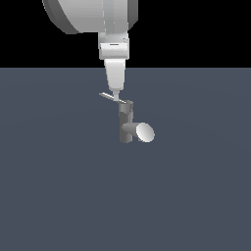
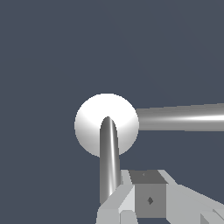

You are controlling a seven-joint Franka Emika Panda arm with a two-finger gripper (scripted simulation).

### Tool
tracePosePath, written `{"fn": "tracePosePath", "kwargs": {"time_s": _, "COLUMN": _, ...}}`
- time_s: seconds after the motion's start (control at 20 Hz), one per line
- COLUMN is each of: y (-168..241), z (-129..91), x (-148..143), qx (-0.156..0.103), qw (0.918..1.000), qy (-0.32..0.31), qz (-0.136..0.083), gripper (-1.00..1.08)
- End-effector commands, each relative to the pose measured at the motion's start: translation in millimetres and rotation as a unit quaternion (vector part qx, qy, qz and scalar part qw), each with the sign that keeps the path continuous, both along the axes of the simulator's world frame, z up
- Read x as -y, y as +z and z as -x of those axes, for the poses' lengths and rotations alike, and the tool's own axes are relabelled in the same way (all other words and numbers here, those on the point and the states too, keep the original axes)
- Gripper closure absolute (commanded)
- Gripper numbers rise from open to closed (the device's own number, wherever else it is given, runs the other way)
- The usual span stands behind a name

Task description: Turn on the faucet by rotating a designated handle.

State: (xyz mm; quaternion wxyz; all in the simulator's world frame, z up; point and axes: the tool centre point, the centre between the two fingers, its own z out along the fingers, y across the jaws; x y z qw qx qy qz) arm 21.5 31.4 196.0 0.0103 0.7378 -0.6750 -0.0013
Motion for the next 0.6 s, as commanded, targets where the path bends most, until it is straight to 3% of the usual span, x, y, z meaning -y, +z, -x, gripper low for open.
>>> {"fn": "tracePosePath", "kwargs": {"time_s": 0.0, "y": -8.6, "z": -20.1, "x": -30.3, "qx": 0.013, "qw": 0.9997, "qy": 0.021, "qz": -0.006, "gripper": 1.08}}
{"fn": "tracePosePath", "kwargs": {"time_s": 0.55, "y": -13.9, "z": -43.9, "x": -54.8, "qx": 0.008, "qw": 0.9993, "qy": 0.035, "qz": -0.007, "gripper": 1.08}}
